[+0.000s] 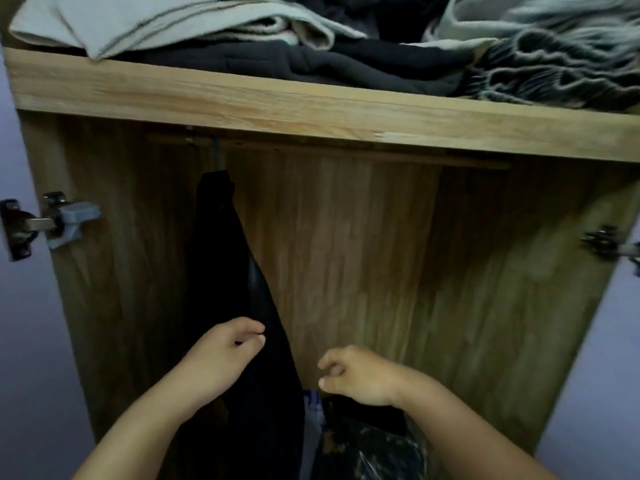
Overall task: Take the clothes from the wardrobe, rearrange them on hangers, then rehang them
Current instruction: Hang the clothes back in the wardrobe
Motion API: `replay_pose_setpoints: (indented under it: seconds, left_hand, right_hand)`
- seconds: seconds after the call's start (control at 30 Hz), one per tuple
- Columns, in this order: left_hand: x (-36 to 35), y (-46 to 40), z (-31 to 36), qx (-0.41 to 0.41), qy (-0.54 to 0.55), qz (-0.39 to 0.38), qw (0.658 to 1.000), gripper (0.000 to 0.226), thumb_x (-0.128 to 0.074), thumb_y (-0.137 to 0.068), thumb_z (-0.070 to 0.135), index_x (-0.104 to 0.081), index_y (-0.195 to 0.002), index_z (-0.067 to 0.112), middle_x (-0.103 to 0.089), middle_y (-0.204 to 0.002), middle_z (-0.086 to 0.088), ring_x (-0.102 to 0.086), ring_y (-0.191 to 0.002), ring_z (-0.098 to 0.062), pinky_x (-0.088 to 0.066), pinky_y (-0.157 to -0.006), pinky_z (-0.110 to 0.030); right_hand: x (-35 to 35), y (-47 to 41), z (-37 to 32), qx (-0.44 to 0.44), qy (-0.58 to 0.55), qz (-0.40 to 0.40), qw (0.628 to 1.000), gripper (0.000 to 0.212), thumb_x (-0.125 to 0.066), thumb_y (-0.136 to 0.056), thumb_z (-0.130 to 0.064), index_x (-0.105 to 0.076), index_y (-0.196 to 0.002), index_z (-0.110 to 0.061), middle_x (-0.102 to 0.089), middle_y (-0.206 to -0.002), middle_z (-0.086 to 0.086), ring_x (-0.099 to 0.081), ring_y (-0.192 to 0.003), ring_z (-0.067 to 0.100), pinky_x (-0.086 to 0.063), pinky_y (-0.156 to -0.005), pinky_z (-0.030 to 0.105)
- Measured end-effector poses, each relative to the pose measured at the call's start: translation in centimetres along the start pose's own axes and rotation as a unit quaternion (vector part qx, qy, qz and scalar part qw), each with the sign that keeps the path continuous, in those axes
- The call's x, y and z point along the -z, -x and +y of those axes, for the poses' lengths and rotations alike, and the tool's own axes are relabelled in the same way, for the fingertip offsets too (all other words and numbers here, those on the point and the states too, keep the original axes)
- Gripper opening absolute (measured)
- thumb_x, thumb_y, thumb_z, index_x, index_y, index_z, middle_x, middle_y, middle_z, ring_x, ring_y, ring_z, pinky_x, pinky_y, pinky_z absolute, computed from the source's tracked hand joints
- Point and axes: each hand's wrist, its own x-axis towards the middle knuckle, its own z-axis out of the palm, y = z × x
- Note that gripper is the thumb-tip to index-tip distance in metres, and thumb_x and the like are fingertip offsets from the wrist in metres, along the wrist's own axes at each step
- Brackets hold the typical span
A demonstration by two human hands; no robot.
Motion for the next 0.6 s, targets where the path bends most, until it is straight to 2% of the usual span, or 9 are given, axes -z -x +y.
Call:
replay_pose_setpoints:
  seconds: [0.1,0.2,0.27,0.37,0.6]
  left_hand:
    - [-2.6,0.3,1.3,-0.016,-0.081,-0.097,0.992,0.031,-0.048,-0.095,0.034,-0.052,-0.125,0.027,-0.056,-0.119,0.009,-0.05,-0.108,-0.005,-0.036,-0.091,-0.017]
    - [-5.3,0.2,2.3,-0.026,-0.165,-0.168,0.971,0.033,-0.047,-0.095,0.037,-0.053,-0.125,0.024,-0.056,-0.12,0.007,-0.051,-0.106,-0.005,-0.037,-0.086,-0.014]
    - [-6.8,0.0,2.4,-0.041,-0.211,-0.208,0.954,0.032,-0.047,-0.095,0.037,-0.055,-0.123,0.021,-0.057,-0.12,0.006,-0.051,-0.106,-0.005,-0.039,-0.085,-0.014]
    - [-9.1,0.0,2.6,-0.066,-0.252,-0.271,0.927,0.032,-0.047,-0.096,0.037,-0.056,-0.121,0.02,-0.057,-0.121,0.004,-0.053,-0.11,-0.008,-0.041,-0.093,-0.019]
    - [-14.9,3.1,3.2,-0.145,-0.305,-0.363,0.868,0.037,-0.046,-0.095,0.039,-0.052,-0.126,0.02,-0.055,-0.122,0.004,-0.053,-0.11,-0.009,-0.043,-0.098,-0.024]
  right_hand:
    - [0.1,3.6,2.5,-0.045,0.004,-0.027,0.999,0.049,-0.05,-0.096,-0.032,-0.041,-0.14,-0.013,-0.047,-0.14,0.006,-0.047,-0.125,0.02,-0.037,-0.1,0.024]
    - [0.0,7.2,5.1,-0.099,0.011,-0.034,0.994,0.05,-0.049,-0.096,-0.034,-0.04,-0.141,-0.012,-0.044,-0.142,0.006,-0.045,-0.127,0.021,-0.035,-0.097,0.022]
    - [-0.4,9.6,6.7,-0.131,0.015,-0.035,0.991,0.051,-0.047,-0.097,-0.035,-0.039,-0.141,-0.012,-0.041,-0.144,0.005,-0.042,-0.129,0.021,-0.034,-0.1,0.024]
    - [-1.5,13.6,8.4,-0.175,0.022,-0.019,0.984,0.049,-0.046,-0.097,-0.035,-0.041,-0.14,-0.011,-0.041,-0.144,0.006,-0.042,-0.128,0.023,-0.035,-0.101,0.028]
    - [-6.9,23.7,8.6,-0.3,0.0,0.046,0.953,0.044,-0.047,-0.095,-0.033,-0.05,-0.132,-0.009,-0.049,-0.136,0.012,-0.047,-0.123,0.028,-0.038,-0.1,0.035]
